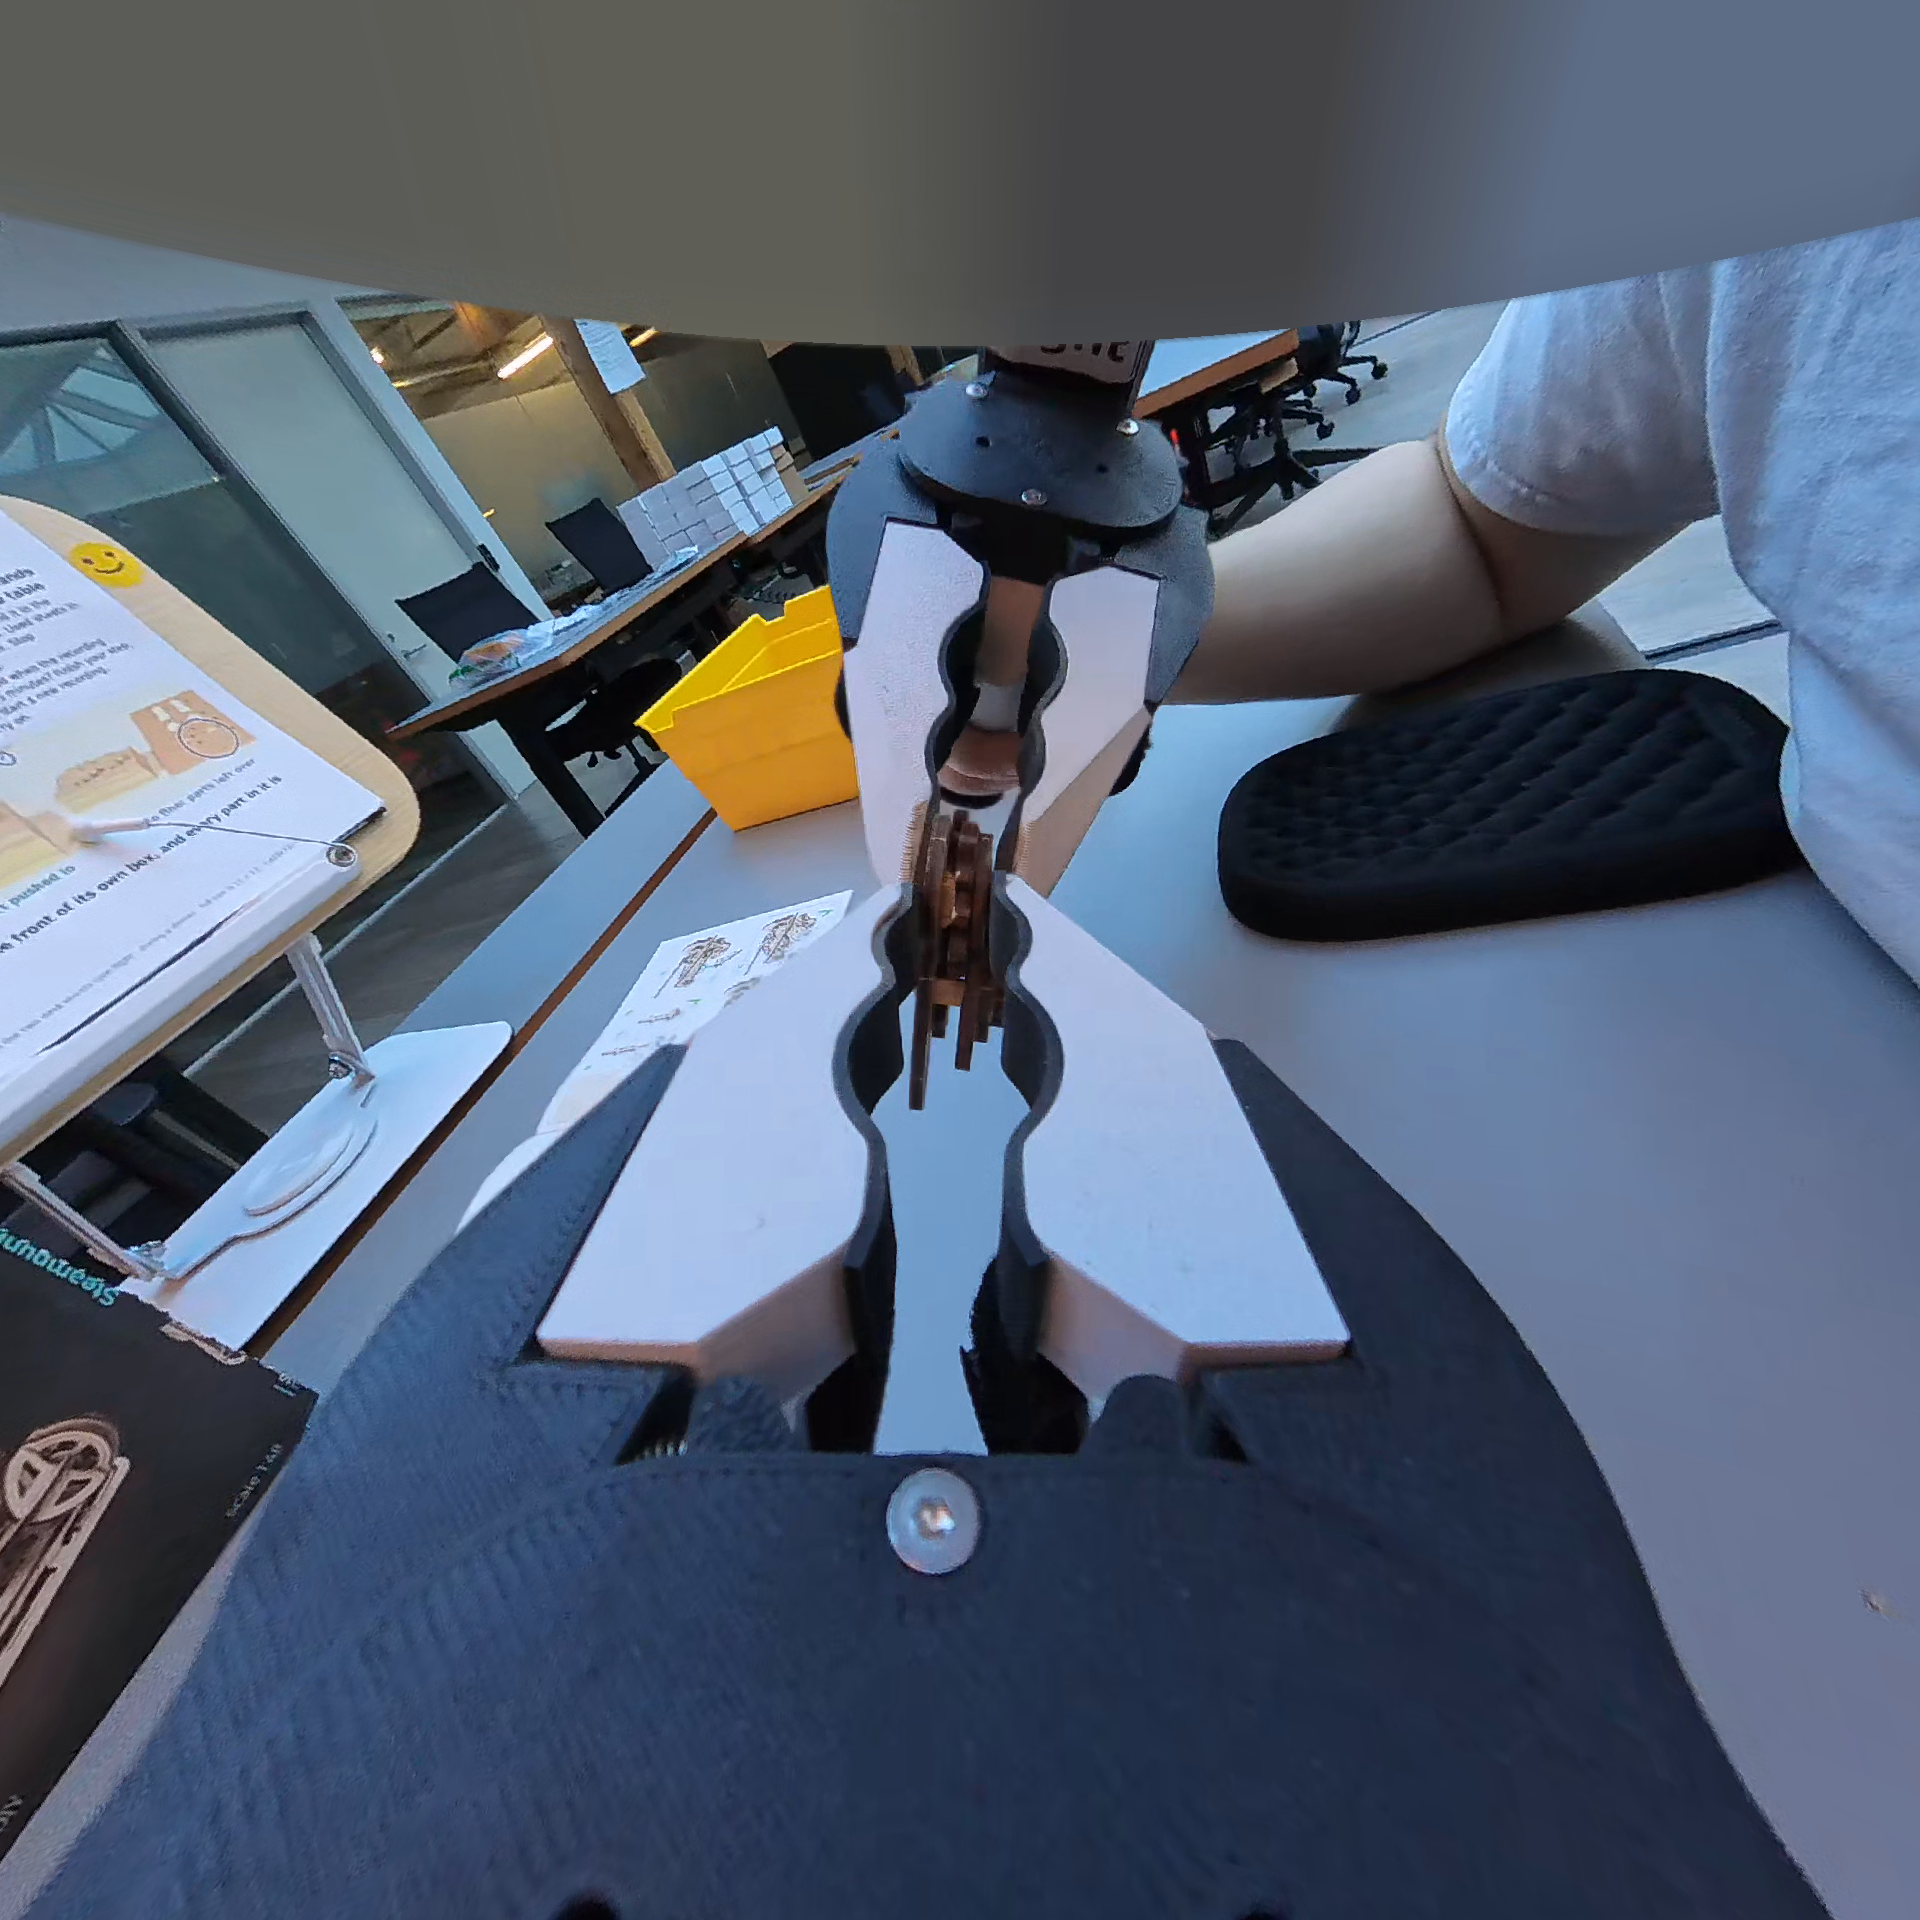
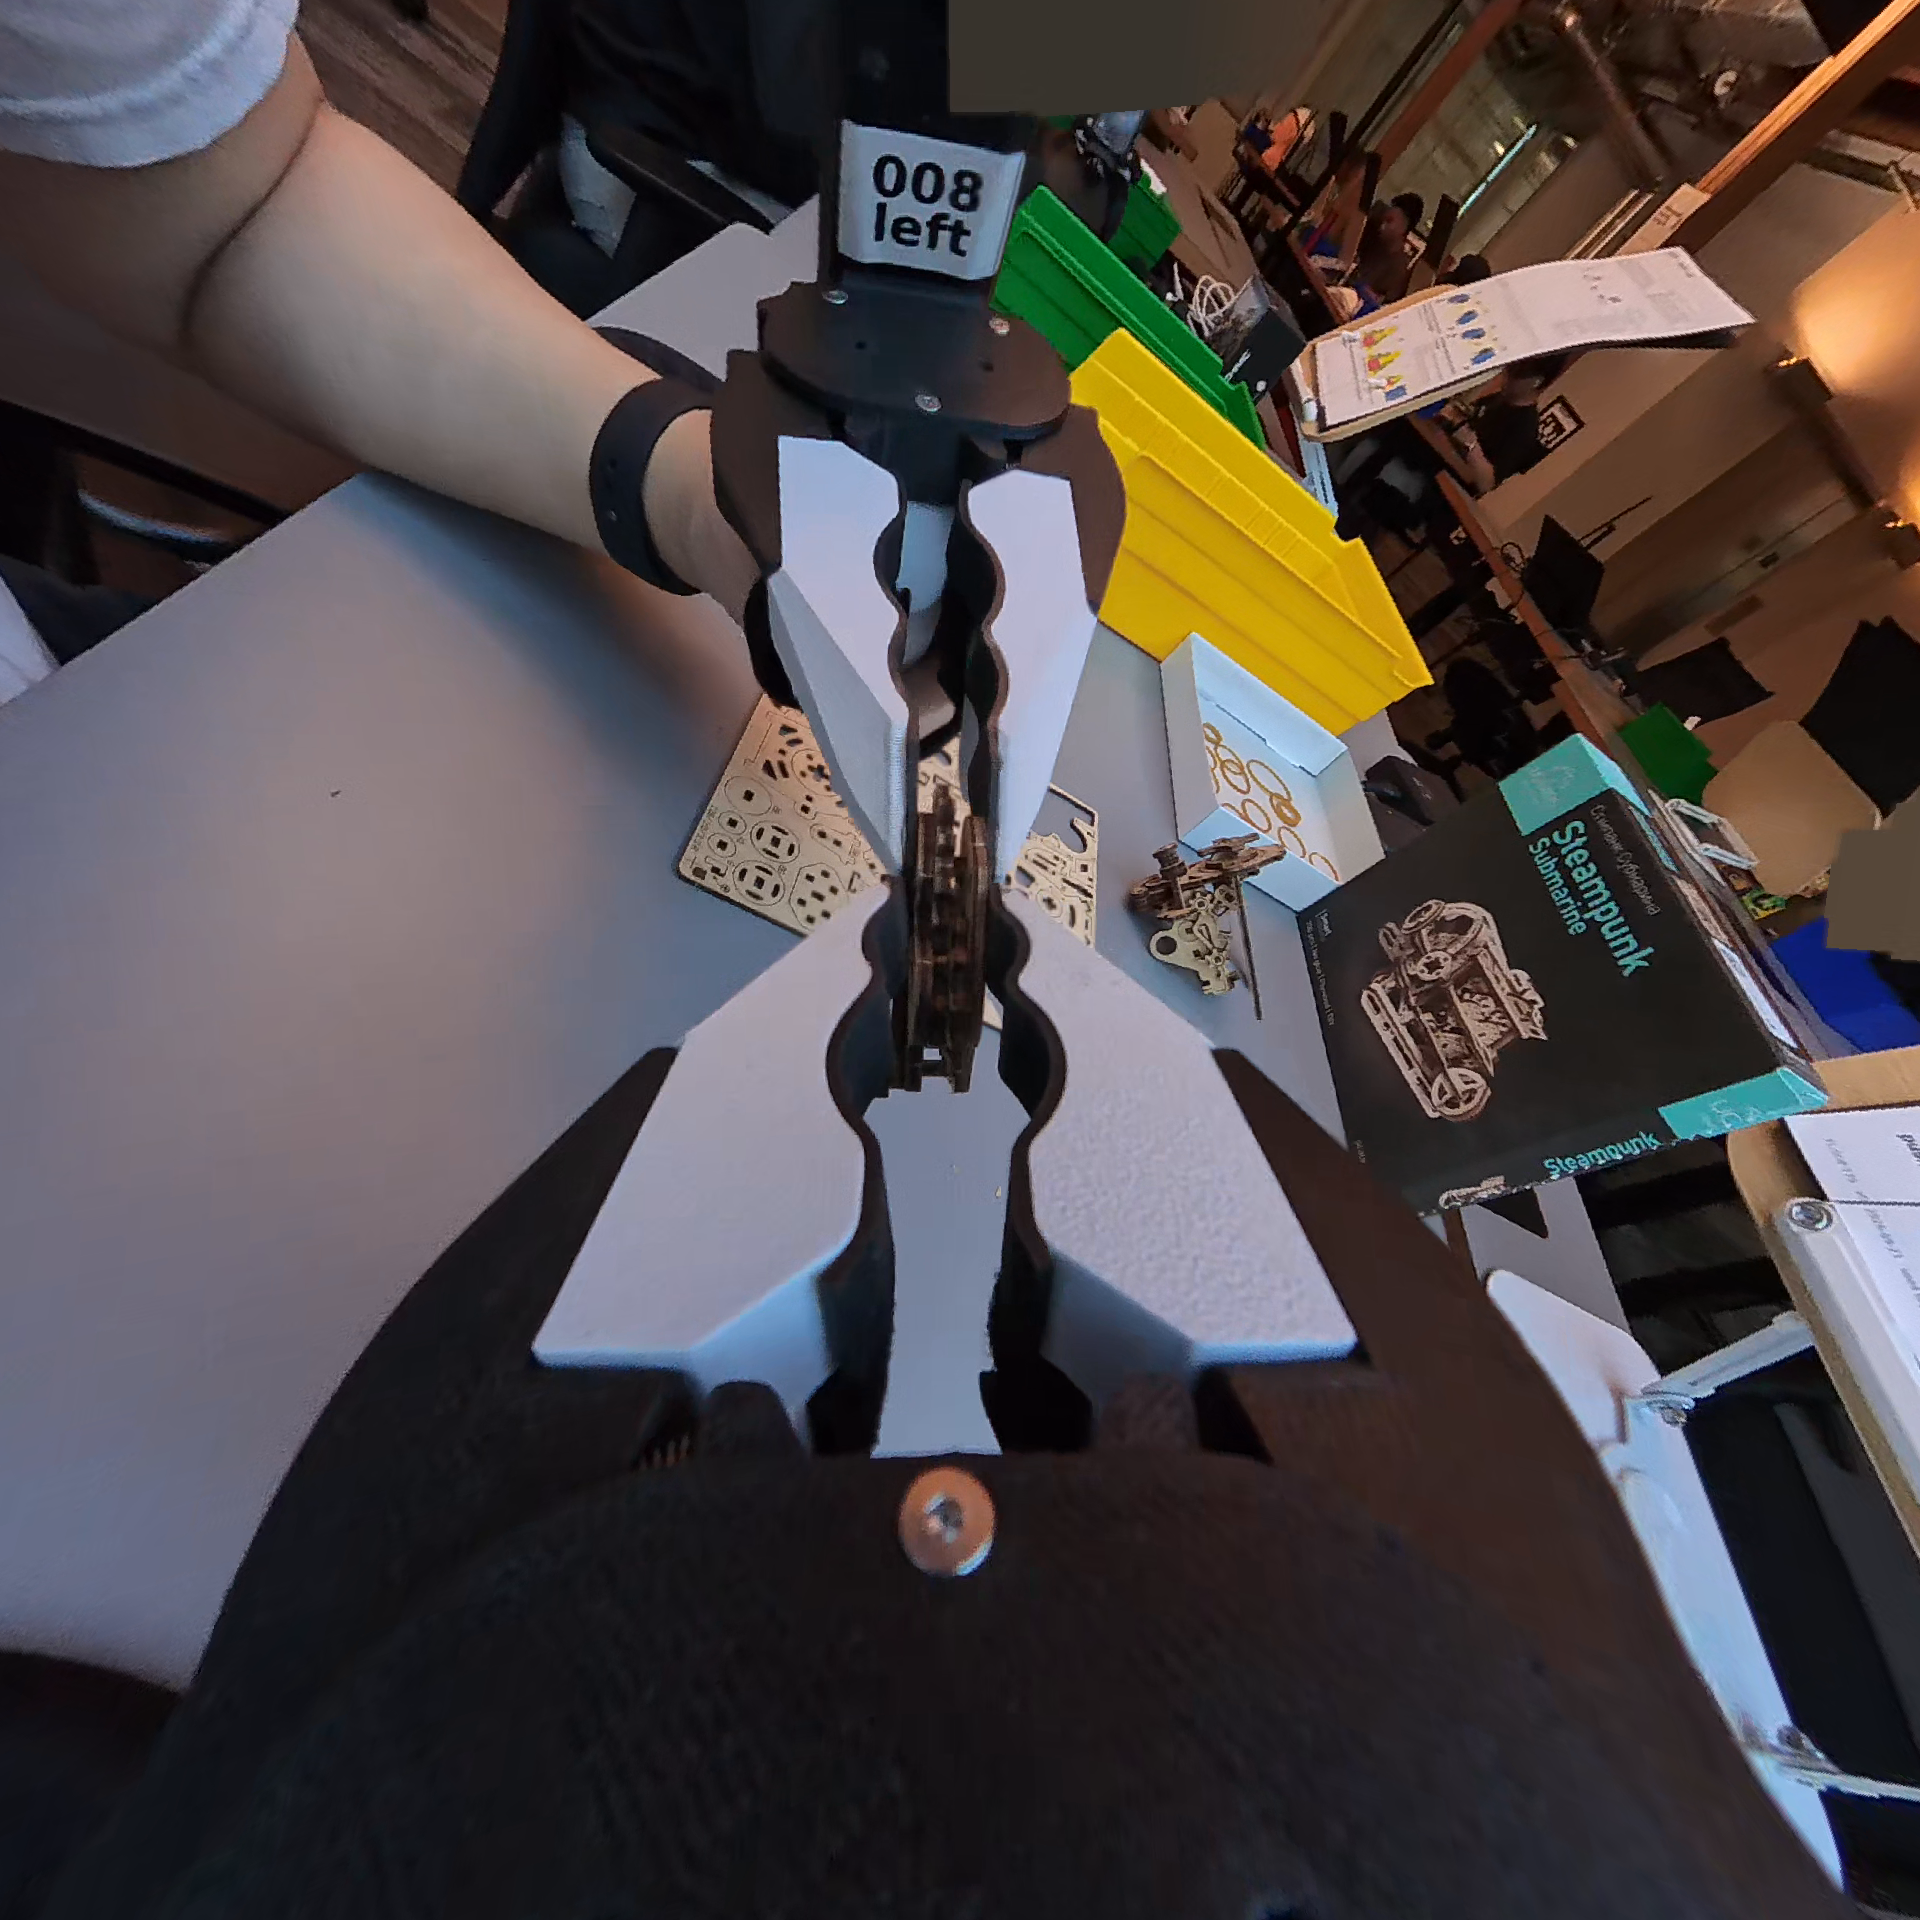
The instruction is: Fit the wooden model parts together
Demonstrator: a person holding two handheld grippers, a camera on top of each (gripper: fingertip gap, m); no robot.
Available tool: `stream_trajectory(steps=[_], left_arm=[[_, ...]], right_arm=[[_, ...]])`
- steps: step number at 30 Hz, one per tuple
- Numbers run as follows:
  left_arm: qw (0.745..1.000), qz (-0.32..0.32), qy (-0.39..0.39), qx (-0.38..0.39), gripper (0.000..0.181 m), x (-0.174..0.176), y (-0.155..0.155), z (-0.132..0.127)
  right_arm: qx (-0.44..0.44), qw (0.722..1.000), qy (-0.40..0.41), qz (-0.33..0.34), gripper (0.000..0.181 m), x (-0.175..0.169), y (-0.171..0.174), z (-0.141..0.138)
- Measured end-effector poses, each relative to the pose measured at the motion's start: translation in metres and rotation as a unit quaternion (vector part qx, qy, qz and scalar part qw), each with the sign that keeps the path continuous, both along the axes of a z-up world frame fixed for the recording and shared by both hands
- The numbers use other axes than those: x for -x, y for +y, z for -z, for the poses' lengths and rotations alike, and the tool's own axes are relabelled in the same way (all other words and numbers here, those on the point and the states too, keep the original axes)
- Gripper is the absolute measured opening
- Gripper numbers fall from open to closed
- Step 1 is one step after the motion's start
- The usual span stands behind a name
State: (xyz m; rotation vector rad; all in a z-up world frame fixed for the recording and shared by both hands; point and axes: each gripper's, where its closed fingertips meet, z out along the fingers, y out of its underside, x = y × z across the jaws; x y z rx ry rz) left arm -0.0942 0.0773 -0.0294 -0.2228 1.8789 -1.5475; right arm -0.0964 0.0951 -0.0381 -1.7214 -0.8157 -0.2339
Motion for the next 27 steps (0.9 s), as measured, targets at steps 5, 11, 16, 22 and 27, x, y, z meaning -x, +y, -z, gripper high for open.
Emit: stream_trajectory(steps=[5, 11, 16, 22, 27], left_arm=[[1.000, 0.014, 0.025, -0.007, 0.010, 0.002, -0.004, 0.005], [0.999, 0.014, 0.034, -0.003, 0.010, 0.003, -0.004, 0.003], [1.000, 0.007, 0.016, 0.013, 0.010, 0.004, -0.003, -0.006], [0.995, 0.048, -0.040, 0.080, 0.010, 0.013, 0.004, -0.028], [0.984, 0.086, -0.092, 0.127, 0.010, 0.019, 0.008, -0.039]], right_arm=[[0.034, 0.999, 0.018, -0.010, 0.011, 0.002, -0.004, 0.006], [0.018, 0.999, 0.022, -0.016, 0.011, 0.003, -0.003, 0.001], [-0.007, 0.998, 0.046, -0.030, 0.011, 0.003, -0.003, -0.006], [-0.057, 0.998, 0.030, -0.023, 0.032, 0.000, -0.005, -0.023], [-0.074, 0.995, 0.059, -0.042, 0.024, 0.003, -0.010, -0.035]])
